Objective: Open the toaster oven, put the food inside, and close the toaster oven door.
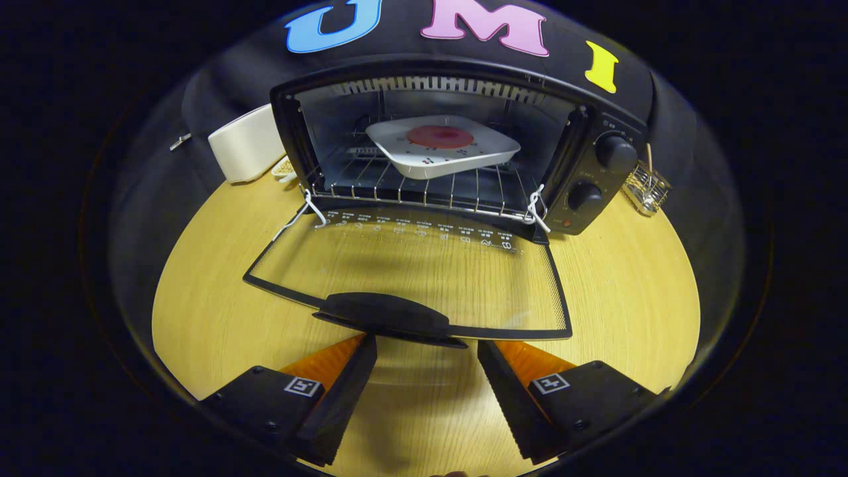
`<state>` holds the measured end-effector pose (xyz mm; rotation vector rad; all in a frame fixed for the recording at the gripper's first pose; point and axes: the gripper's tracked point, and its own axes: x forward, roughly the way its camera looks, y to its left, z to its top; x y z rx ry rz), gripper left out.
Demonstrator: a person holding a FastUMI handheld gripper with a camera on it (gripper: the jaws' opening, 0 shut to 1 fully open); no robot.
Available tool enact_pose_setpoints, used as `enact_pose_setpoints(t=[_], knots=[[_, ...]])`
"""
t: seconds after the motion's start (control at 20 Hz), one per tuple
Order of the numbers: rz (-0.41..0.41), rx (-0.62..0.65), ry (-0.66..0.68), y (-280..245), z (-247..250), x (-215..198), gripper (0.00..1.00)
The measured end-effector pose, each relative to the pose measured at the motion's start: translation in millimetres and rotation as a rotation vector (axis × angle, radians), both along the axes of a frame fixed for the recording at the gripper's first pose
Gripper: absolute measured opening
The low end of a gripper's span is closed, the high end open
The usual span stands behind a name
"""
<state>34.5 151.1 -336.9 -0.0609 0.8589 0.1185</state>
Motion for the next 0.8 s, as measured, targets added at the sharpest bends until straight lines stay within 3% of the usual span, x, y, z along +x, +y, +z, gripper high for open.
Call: enact_pose_setpoints(t=[0.3, 0.45, 0.6, 0.8], knots=[[-0.053, 0.1, -0.139, 6, 61, -5, 0.99], [-0.052, 0.104, -0.281, 9, 110, 20, 0.97], [-0.077, 0.141, -0.337, 9, 141, 36, 0.98], [-0.068, 0.126, -0.482, 4, 200, 26, 0.98]])
